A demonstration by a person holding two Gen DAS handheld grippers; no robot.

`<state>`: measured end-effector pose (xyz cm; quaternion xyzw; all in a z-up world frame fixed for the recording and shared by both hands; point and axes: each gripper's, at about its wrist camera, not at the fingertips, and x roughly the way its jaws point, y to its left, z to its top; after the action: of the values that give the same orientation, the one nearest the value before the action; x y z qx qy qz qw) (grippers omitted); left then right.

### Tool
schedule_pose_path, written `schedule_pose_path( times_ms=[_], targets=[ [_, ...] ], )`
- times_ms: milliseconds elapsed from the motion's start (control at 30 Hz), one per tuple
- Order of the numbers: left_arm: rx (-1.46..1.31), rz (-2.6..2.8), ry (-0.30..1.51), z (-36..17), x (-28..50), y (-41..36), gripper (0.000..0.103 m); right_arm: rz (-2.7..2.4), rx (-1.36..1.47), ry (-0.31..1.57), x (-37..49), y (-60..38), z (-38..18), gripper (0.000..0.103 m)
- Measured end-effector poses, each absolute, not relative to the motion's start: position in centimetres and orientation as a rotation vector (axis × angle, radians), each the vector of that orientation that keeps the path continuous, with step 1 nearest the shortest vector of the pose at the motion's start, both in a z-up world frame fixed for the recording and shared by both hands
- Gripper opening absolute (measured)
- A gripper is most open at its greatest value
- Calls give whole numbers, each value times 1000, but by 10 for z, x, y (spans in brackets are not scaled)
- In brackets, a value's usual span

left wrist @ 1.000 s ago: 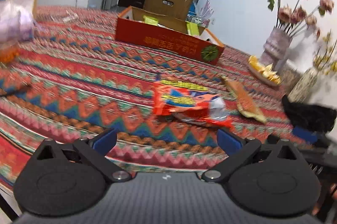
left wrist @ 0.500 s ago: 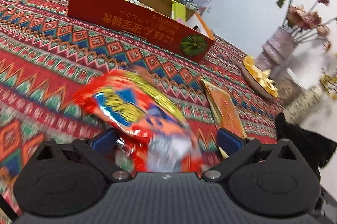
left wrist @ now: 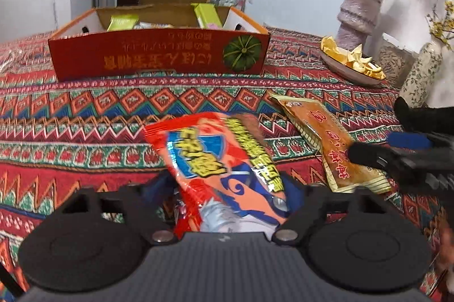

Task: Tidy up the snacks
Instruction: 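Grasp the orange stick-snack packet with the right tool while the left grasps a red-blue chip bag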

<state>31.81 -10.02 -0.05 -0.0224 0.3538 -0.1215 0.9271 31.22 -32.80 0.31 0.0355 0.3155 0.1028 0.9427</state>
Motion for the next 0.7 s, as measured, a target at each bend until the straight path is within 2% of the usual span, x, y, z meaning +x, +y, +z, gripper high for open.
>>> schedule_pose_path(
  times_ms=[33, 200, 333, 367, 433, 533, 700],
  targets=[
    [-60, -261, 724, 0, 318, -96, 69, 215, 77, 654, 320, -324, 1, 98],
    [-93, -258, 723, 7, 317, -71, 60, 235, 84, 694, 355, -306, -14, 98],
    [-91, -194, 708, 11, 314, -45, 60, 171, -12, 700, 369, -294, -22, 94],
    [-96, -181, 706, 13, 313, -38, 60, 155, -35, 701, 370, -292, -22, 91],
    [-106, -158, 701, 14, 310, -26, 60, 156, -23, 688, 367, -294, -20, 68],
    [-112, -121, 694, 14, 305, -12, 60, 172, 3, 687, 361, -297, -17, 46],
    [-138, -121, 689, 18, 287, 0, 60, 223, 42, 694, 331, -290, -10, 41]
  ],
)
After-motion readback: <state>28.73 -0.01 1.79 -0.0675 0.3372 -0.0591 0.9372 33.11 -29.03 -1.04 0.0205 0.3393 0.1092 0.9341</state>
